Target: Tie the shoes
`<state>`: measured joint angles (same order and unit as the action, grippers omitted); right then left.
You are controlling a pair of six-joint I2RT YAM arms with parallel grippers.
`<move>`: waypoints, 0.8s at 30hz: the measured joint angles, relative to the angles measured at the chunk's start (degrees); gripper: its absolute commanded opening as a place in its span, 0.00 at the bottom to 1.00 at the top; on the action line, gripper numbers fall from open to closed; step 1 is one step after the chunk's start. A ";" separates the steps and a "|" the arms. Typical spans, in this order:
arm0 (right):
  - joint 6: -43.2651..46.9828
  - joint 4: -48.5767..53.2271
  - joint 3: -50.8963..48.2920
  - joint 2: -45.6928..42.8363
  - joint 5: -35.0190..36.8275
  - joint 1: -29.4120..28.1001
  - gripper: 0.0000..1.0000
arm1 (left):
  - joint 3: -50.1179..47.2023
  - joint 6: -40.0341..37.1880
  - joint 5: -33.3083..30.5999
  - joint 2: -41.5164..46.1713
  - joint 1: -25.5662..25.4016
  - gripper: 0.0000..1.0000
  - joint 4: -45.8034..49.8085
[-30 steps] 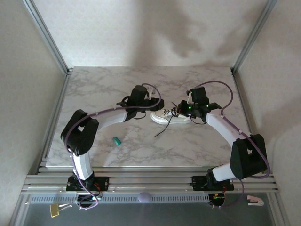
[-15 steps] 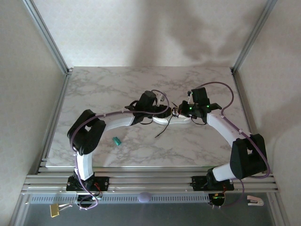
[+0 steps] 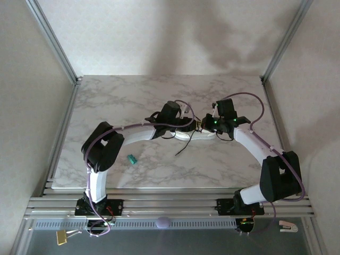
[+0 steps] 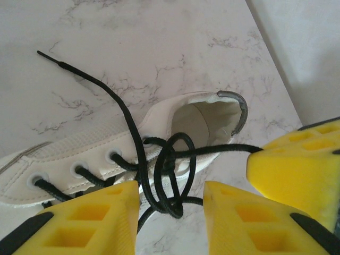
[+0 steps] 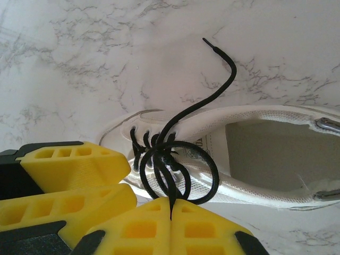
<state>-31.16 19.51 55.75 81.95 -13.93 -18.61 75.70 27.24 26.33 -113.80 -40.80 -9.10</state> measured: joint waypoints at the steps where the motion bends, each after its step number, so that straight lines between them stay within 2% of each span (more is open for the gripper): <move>1: 0.00 0.02 0.00 0.00 0.02 0.00 0.00 | 0.57 0.00 0.00 -0.35 0.00 0.37 0.37; 9: 0.02 0.07 -0.07 0.00 0.02 0.00 0.00 | 4.61 -0.24 -0.20 -3.37 0.00 0.31 3.45; 17: 0.04 0.83 -0.07 -0.02 0.02 0.00 0.00 | 5.75 -0.42 -0.68 -4.02 0.00 0.14 5.29; 24: 0.09 1.11 -0.07 -0.17 0.79 0.04 0.00 | 5.73 -0.70 -1.55 -4.02 0.00 0.08 5.35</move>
<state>-31.07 20.62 55.68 81.78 -13.15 -18.57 81.43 26.55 24.77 -117.82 -40.80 -3.75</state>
